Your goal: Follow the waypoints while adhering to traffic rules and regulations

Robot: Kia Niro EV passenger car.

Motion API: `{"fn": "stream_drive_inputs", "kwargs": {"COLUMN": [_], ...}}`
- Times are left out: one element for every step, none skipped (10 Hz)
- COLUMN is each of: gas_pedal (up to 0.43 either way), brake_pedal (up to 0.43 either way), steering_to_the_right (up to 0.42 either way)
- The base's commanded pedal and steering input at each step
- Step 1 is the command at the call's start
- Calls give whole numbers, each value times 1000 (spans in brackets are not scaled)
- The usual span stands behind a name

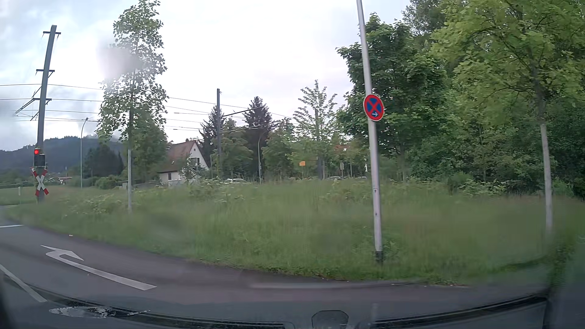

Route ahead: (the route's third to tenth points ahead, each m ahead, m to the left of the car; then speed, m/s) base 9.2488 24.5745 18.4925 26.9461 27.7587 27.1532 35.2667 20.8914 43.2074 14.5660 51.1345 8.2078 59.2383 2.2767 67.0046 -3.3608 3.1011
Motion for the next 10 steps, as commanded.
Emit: {"fn": "stream_drive_inputs", "kwargs": {"gas_pedal": [47,47,47,47,47,39,20,8,8,8], "brake_pedal": [0,0,0,0,0,0,0,0,0,0], "steering_to_the_right": [-408,-420,-437,-451,-464,-476,-487,-504,-518,-527]}}
